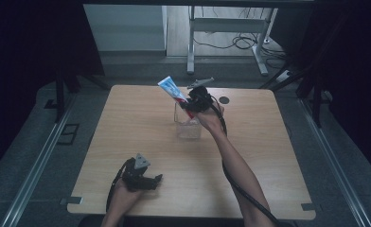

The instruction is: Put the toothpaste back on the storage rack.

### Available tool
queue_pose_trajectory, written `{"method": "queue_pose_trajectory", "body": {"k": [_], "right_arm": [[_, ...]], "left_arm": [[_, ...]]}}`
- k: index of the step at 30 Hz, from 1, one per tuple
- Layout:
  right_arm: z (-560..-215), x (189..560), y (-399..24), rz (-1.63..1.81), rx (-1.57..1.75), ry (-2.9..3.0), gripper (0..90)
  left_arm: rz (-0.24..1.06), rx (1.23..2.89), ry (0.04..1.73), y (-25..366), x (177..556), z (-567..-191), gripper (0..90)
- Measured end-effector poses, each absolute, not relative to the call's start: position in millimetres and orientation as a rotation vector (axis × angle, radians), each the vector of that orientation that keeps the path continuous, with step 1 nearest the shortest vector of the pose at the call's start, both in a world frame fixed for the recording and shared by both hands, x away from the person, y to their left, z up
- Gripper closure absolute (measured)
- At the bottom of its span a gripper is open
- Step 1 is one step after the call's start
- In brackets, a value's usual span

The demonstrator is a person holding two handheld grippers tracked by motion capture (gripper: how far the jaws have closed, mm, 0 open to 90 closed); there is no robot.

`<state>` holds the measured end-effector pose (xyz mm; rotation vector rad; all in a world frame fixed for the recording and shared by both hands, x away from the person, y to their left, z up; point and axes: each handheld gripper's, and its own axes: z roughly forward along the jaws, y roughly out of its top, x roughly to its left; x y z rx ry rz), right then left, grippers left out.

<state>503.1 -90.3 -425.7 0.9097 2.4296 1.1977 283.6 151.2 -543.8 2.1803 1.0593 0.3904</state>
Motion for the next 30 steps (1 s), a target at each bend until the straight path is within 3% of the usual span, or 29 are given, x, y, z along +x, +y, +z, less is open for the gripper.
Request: {"method": "queue_pose_trajectory", "body": {"k": [30], "right_arm": [[-448.2,499.4,-97.8,1.14,0.915,2.502,69.7]], "left_arm": [[0.389,2.178,1.06,151.1,283.6,-543.9,13.0]]}}
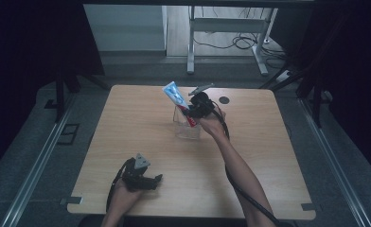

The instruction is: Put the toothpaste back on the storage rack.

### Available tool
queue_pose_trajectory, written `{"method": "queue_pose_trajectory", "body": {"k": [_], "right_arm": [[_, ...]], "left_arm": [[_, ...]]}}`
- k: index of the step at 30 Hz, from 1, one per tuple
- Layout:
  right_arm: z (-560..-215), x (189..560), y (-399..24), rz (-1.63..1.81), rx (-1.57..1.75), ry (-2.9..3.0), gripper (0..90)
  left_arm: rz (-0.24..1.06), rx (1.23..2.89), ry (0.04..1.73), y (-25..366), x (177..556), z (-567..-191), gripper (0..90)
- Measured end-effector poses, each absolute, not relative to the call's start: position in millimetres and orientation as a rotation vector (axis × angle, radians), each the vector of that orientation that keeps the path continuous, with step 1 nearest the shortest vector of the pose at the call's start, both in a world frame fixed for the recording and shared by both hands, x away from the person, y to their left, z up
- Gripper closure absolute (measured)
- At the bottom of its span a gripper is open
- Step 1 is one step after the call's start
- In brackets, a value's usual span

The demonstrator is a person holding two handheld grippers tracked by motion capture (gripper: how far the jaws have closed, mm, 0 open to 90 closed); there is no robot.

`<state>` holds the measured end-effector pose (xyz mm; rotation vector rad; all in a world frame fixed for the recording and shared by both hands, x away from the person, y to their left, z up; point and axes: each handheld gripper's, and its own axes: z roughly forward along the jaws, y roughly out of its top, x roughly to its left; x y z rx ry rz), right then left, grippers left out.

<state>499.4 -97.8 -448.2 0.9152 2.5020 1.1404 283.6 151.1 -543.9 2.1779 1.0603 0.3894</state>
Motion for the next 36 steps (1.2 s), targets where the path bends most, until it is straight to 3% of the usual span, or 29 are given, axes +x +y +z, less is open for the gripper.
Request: {"method": "queue_pose_trajectory", "body": {"k": [19,27,36], "right_arm": [[-456.0,497.0,-99.1,1.098,0.935,2.555,67.5],[-458.2,495.4,-101.8,1.108,0.941,2.595,60.0],[-455.2,493.8,-109.3,1.144,0.971,2.574,57.9]], "left_arm": [[0.391,2.179,1.059,151.2,283.6,-543.9,13.0],[0.392,2.179,1.06,151.1,283.6,-544.0,13.1],[0.392,2.178,1.061,151.0,283.5,-544.0,13.0]]}}
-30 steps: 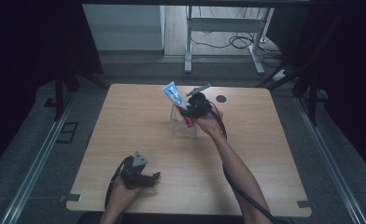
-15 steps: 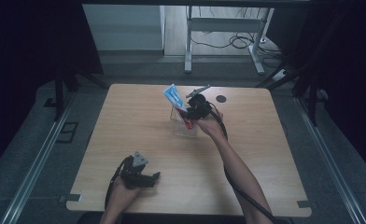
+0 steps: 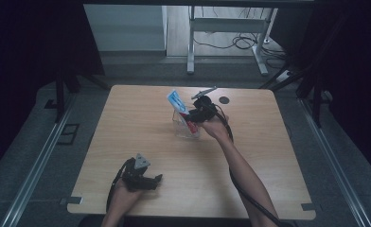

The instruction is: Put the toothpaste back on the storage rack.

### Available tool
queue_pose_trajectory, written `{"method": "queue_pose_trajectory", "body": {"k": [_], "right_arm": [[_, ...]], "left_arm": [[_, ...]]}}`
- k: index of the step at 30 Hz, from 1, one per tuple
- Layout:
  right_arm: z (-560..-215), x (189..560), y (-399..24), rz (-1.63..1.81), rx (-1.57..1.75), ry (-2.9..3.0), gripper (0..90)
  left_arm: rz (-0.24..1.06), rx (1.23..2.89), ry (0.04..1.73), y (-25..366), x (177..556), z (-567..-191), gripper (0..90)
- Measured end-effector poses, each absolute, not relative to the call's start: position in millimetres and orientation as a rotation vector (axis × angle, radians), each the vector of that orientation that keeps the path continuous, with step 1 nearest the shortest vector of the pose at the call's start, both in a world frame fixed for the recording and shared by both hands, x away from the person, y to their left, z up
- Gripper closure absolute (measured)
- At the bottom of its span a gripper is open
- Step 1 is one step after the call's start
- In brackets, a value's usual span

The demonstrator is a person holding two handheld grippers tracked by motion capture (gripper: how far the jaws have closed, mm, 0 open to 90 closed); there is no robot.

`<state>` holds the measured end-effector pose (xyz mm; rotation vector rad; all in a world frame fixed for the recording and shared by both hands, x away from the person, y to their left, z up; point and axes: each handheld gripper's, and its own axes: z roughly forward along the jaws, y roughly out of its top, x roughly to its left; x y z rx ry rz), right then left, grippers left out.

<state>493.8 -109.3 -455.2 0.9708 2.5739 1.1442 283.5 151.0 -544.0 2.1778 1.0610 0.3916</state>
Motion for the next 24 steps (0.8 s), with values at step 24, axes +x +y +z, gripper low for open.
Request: {"method": "queue_pose_trajectory", "body": {"k": [24], "right_arm": [[-448.9,481.0,-114.4,1.149,0.931,2.555,45.0]], "left_arm": [[0.391,2.179,1.059,151.2,283.6,-544.0,13.1]]}}
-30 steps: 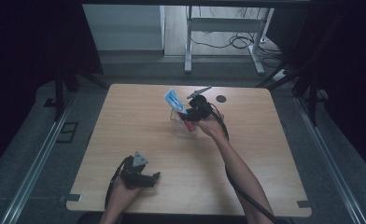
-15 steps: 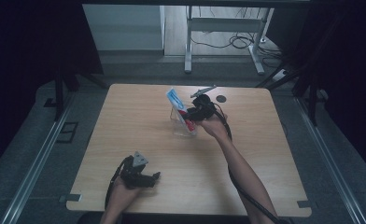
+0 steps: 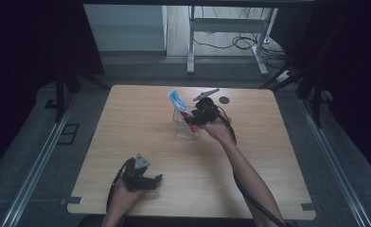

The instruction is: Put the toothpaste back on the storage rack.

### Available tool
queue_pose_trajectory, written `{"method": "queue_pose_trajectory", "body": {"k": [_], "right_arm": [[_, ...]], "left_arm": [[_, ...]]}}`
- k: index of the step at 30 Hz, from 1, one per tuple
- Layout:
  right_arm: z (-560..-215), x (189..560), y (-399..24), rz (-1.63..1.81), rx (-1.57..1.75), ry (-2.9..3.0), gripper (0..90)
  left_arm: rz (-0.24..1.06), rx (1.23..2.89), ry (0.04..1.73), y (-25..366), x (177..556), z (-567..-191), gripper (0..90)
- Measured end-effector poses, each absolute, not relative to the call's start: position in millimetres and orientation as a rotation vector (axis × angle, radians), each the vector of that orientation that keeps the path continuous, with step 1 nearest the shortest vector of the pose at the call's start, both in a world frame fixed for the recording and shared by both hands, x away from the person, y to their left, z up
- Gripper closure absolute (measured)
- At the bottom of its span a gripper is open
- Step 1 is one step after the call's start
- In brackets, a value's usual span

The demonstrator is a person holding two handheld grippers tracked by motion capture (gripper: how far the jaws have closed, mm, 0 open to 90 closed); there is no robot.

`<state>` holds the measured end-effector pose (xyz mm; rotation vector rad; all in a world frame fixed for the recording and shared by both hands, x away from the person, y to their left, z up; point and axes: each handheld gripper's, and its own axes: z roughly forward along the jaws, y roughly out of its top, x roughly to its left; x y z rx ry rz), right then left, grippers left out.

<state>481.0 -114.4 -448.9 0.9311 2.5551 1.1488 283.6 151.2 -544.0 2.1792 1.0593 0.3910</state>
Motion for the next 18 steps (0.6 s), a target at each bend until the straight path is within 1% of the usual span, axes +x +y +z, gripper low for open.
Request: {"method": "queue_pose_trajectory", "body": {"k": [8,18], "right_arm": [[-441.8,475.5,-117.5,1.153,0.904,2.545,37.5],[-437.0,468.0,-124.5,1.157,0.885,2.558,30.7]], "left_arm": [[0.39,2.178,1.059,151.1,283.6,-544.0,13.1],[0.39,2.179,1.059,151.1,283.6,-544.0,13.1]]}}
